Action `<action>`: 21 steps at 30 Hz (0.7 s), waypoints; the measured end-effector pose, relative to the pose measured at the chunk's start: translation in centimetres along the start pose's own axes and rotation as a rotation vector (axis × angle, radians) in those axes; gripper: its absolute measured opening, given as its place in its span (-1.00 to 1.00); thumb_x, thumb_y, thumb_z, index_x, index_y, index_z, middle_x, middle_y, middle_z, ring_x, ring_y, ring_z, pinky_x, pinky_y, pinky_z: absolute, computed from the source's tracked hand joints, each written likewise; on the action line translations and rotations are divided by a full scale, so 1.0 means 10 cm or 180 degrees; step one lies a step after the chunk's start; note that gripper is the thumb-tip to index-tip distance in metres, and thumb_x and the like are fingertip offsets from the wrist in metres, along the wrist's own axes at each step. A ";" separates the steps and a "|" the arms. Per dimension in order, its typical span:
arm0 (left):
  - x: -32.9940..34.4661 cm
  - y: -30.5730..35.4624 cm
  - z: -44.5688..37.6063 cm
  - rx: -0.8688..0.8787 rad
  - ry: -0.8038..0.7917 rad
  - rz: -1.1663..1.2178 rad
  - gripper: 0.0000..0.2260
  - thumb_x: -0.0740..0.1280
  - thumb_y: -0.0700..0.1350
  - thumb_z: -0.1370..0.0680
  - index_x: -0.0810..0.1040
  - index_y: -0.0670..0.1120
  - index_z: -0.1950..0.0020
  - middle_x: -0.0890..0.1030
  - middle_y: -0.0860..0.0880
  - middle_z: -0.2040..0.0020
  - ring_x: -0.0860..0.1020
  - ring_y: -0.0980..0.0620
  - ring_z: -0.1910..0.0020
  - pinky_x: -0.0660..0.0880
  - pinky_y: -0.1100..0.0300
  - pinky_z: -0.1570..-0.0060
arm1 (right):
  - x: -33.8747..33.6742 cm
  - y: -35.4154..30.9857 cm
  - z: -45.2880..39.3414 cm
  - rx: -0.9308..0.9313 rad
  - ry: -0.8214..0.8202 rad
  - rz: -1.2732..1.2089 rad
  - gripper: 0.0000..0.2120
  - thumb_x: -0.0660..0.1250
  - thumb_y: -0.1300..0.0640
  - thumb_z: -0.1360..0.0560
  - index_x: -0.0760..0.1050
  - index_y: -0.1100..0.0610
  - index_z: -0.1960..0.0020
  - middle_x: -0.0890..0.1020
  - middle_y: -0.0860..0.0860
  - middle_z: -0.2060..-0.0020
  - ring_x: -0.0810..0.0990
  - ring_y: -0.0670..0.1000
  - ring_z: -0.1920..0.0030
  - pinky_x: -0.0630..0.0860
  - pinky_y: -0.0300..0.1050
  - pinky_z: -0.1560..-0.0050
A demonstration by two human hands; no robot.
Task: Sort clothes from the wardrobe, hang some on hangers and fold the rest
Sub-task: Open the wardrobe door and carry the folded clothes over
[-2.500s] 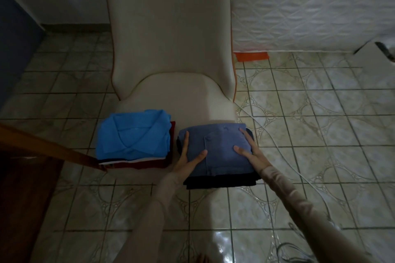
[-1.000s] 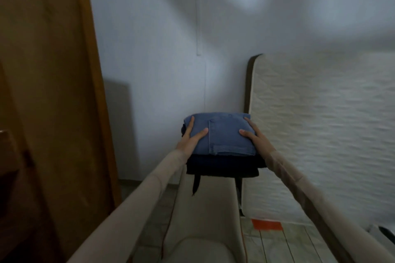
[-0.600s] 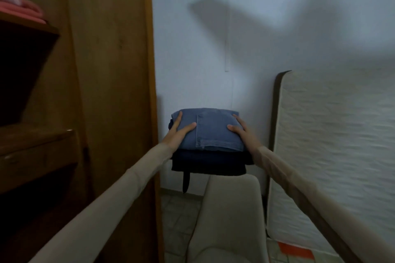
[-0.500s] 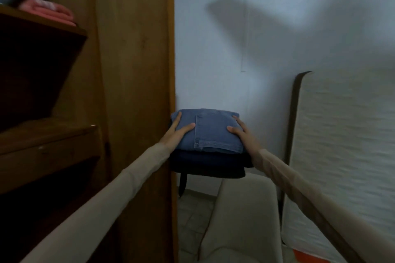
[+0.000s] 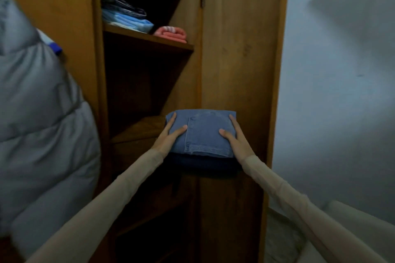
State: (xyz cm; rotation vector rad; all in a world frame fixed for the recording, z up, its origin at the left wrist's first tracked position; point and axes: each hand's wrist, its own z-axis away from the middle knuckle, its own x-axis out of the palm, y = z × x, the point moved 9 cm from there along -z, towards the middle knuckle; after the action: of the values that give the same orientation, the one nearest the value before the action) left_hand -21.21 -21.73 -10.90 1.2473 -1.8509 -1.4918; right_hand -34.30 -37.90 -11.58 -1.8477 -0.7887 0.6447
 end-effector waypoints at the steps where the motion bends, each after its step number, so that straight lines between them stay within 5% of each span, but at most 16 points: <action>1: -0.12 -0.07 -0.03 0.0007 0.0121 0.0036 -0.42 0.28 0.13 -0.52 0.08 0.30 -0.46 0.12 -0.04 -0.52 0.31 -0.14 -0.37 0.24 0.11 -0.26 | 0.14 0.02 -0.09 -0.0033 -0.0036 0.0082 -0.41 0.27 -0.10 -0.51 0.06 -0.31 -0.43 0.29 0.04 -0.30 0.45 0.09 -0.15 0.48 -0.02 -0.11; 5: -0.50 -0.34 -0.21 0.0087 0.0501 0.0172 -0.43 0.29 0.13 -0.52 0.09 0.33 -0.44 0.18 -0.05 -0.50 0.34 -0.14 -0.34 0.29 0.13 -0.21 | 0.62 0.10 -0.44 -0.0299 -0.0200 0.0331 -0.47 0.26 -0.17 -0.49 0.08 -0.44 -0.35 0.25 0.04 -0.37 0.37 0.16 -0.27 0.36 0.20 -0.29; 9: -0.76 -0.49 -0.52 0.0143 0.0704 0.0204 -0.43 0.33 0.24 -0.44 0.07 0.52 -0.30 0.23 -0.08 -0.46 0.40 -0.16 -0.28 0.36 -0.09 -0.30 | 0.98 0.14 -0.84 -0.0591 -0.0234 0.0371 -0.45 0.27 -0.12 -0.51 0.11 -0.31 -0.41 0.25 0.05 -0.40 0.34 0.12 -0.31 0.33 0.17 -0.32; 14: -0.96 -0.59 -1.12 0.0221 0.0809 0.0118 -0.36 0.35 0.25 -0.41 0.06 0.46 -0.38 0.21 -0.11 -0.46 0.38 -0.19 -0.28 0.35 -0.15 -0.30 | 1.30 0.24 -1.51 -0.0688 -0.0279 0.0455 -0.41 0.26 -0.23 -0.45 0.10 -0.33 -0.41 0.21 0.07 -0.42 0.29 0.13 -0.34 0.27 0.21 -0.36; 17: -1.03 -0.64 -1.47 0.0284 0.0772 0.0018 -0.29 0.31 0.28 -0.36 0.04 0.40 -0.43 0.20 -0.11 -0.46 0.36 -0.18 -0.29 0.34 -0.12 -0.31 | 1.42 0.35 -1.87 -0.0671 -0.0280 0.0381 -0.38 0.24 -0.26 -0.39 0.11 -0.34 -0.40 0.23 0.08 -0.40 0.32 0.13 -0.31 0.29 0.22 -0.34; 21: -1.13 -0.76 -1.90 0.0306 0.0848 -0.0083 -0.40 0.28 0.10 -0.54 0.03 0.30 -0.48 0.17 -0.12 -0.48 0.34 -0.17 -0.32 0.30 0.12 -0.17 | 1.59 0.56 -2.32 -0.0609 -0.0354 0.0261 -0.48 0.27 -0.14 -0.50 0.12 -0.41 -0.35 0.23 0.07 -0.40 0.32 0.14 -0.30 0.28 0.23 -0.34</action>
State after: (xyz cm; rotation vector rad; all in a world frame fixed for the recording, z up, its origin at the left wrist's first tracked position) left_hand 2.11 -22.06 -9.99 1.4427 -1.7514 -1.1943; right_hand -5.90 -40.98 -9.45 -2.0404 -0.8764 0.7511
